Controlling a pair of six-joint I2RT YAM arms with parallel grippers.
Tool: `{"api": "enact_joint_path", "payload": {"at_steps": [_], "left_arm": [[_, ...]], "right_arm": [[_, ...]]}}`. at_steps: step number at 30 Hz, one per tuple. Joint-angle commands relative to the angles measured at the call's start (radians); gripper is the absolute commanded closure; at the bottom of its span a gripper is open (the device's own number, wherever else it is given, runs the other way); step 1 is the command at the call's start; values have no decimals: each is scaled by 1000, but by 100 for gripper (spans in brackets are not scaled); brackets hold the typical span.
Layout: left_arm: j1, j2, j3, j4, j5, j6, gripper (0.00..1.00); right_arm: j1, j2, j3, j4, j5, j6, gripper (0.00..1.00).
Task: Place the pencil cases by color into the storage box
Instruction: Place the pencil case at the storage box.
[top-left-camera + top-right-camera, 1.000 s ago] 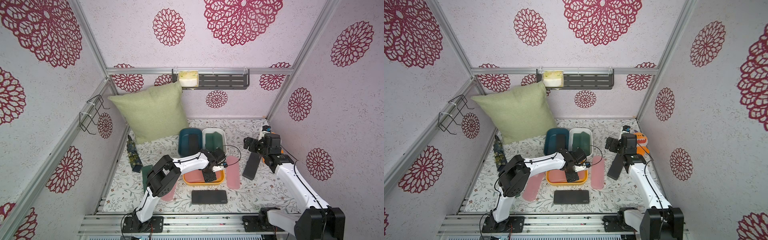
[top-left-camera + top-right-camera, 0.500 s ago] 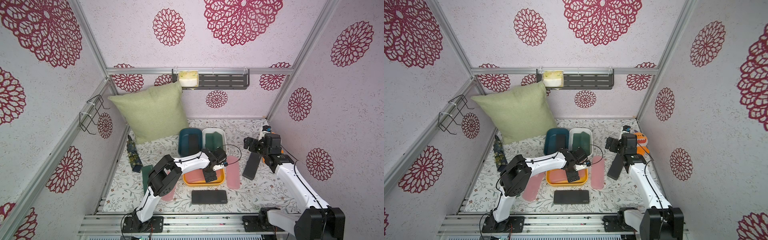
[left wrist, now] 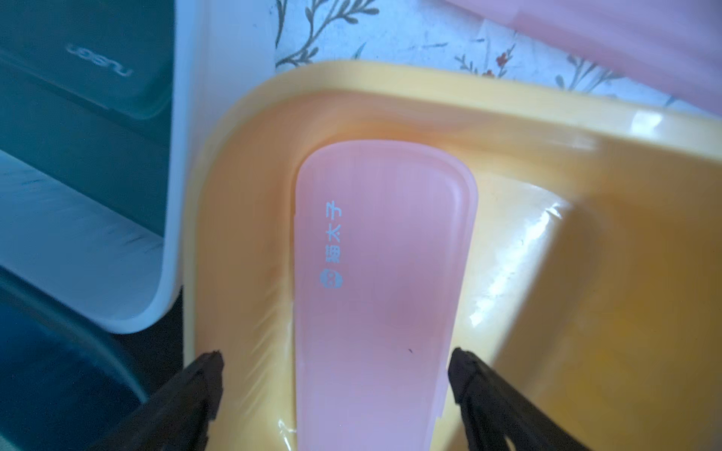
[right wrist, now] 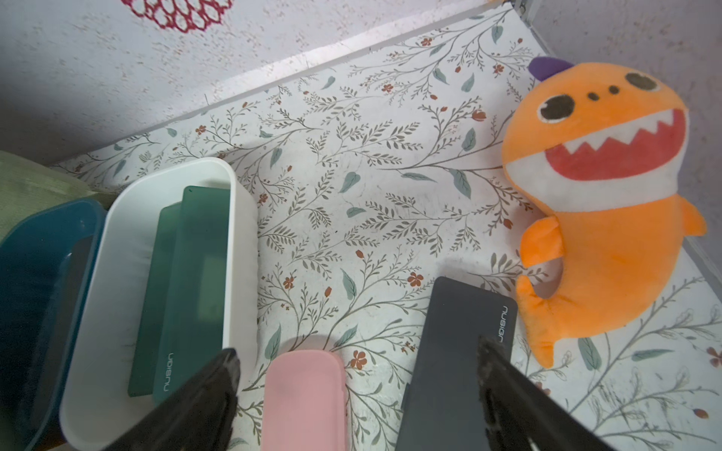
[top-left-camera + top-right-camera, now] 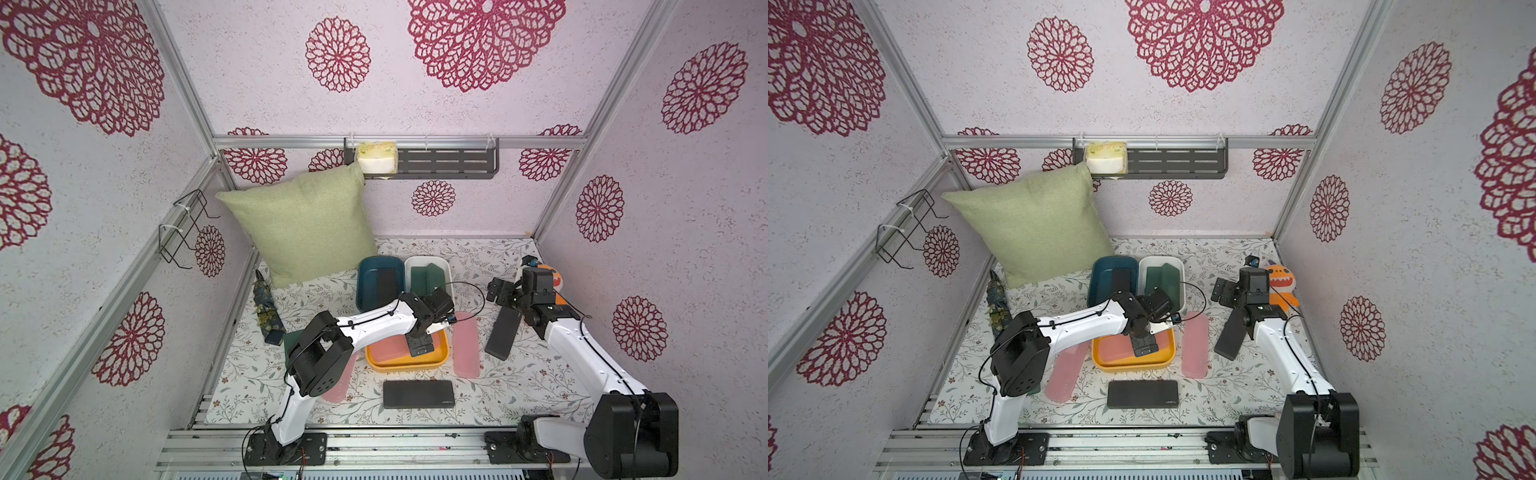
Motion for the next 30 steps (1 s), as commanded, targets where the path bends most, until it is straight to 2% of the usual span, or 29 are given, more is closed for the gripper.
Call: {"api": "enact_joint_path", "payload": {"at_steps": [1, 6, 10, 12, 14, 18, 25, 30], "left_arm": [[1, -26, 2, -6, 24, 5, 2], [1, -45, 21, -32, 32, -9, 3], [1, -83, 59, -60, -11, -34, 3], [5, -88, 80, -65, -52, -66, 3], [13, -153, 91, -60, -82, -106, 3], [48, -229, 81, -38, -99, -199, 2], [188, -379, -11, 35, -58, -394, 3], [302, -428, -65, 40, 4, -504, 3]], "right_arm": [[-5, 0, 12, -6, 33, 18, 3], [-8, 25, 22, -34, 81, 21, 2], [-10, 62, 28, -96, 168, 34, 1], [-10, 75, 22, -120, 209, 46, 1], [-10, 97, 18, -149, 239, 63, 1], [-11, 132, 15, -182, 248, 96, 1], [-14, 190, 4, -193, 202, 135, 1], [-14, 225, -14, -172, 165, 176, 1]]}}
